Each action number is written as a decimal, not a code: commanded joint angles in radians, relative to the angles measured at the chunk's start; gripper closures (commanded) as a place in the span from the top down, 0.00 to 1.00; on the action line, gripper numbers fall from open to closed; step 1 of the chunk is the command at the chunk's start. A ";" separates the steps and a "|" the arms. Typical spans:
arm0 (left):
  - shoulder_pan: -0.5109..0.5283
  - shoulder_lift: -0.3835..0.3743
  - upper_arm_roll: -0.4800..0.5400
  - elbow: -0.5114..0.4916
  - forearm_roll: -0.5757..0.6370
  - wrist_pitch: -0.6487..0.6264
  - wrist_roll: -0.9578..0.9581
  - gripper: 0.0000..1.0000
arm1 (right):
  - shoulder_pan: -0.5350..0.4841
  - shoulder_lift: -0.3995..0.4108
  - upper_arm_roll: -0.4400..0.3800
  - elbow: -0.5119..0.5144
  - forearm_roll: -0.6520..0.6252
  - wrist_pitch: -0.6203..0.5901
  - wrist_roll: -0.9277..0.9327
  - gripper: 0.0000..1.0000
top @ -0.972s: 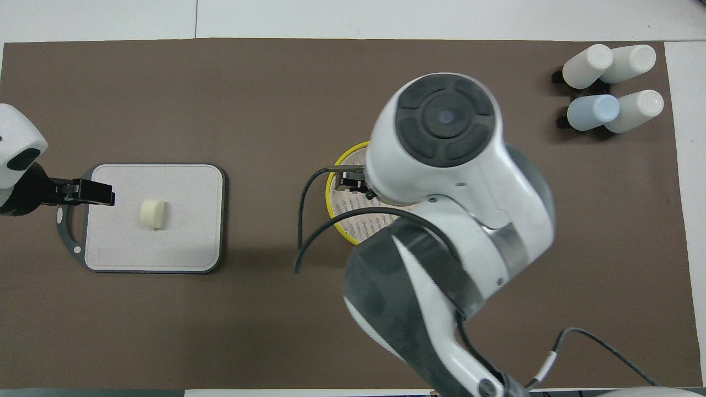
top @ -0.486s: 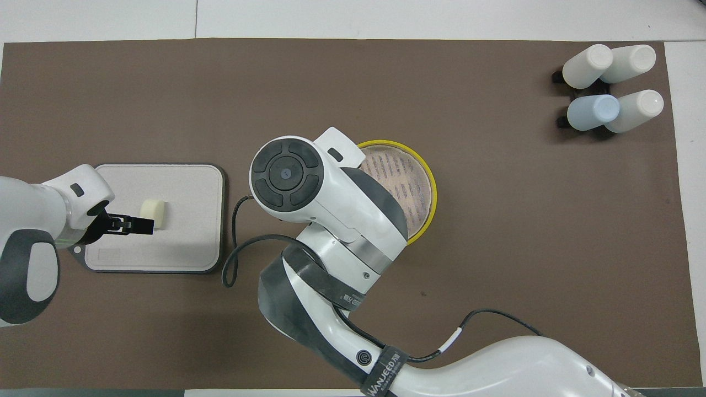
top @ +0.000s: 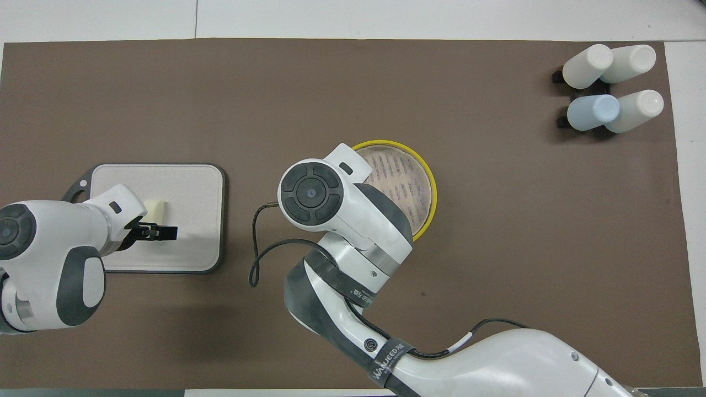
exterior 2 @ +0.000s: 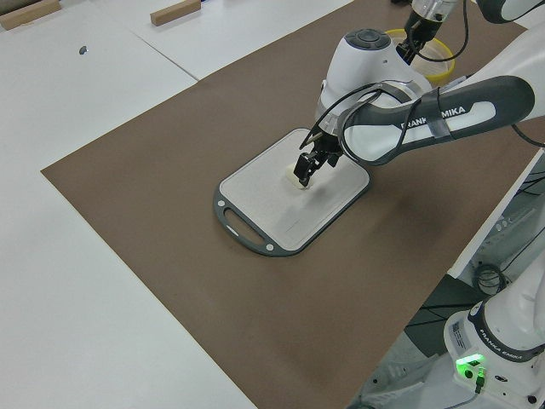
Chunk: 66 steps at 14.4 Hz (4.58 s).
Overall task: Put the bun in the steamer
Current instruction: 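Grasp the steamer lid with the right gripper while the left gripper grasps the bun, then lift the lid toward the bottles while the left gripper carries the bun, then lower the bun into the open steamer and open the left gripper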
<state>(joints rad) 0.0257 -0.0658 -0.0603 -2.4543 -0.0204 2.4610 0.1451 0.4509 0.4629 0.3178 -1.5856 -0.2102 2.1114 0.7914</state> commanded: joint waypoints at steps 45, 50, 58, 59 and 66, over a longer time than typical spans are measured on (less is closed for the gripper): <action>-0.765 0.564 0.008 0.925 0.108 -0.322 -1.114 0.22 | -0.644 -0.523 0.010 -0.286 0.189 -0.404 -0.977 0.00; -0.764 0.612 0.011 0.902 0.132 -0.254 -1.118 0.22 | -0.643 -0.523 0.010 -0.287 0.189 -0.395 -0.977 0.00; -0.744 0.502 0.011 0.876 0.132 -0.361 -1.107 1.00 | -0.643 -0.523 0.010 -0.286 0.189 -0.396 -0.975 0.00; -0.710 0.457 0.010 0.871 0.128 -0.399 -1.101 1.00 | -0.640 -0.523 0.010 -0.283 0.189 -0.396 -0.974 0.00; -0.540 0.216 0.007 0.859 0.086 -0.643 -0.943 1.00 | -0.606 -0.514 0.014 -0.257 0.189 -0.390 -0.942 0.00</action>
<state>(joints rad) -0.5730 0.2177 -0.0466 -1.5601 0.0876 1.8699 -0.8742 -0.1685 -0.0292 0.3250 -1.8427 -0.0440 1.7008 -0.1598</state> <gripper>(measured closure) 0.000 0.912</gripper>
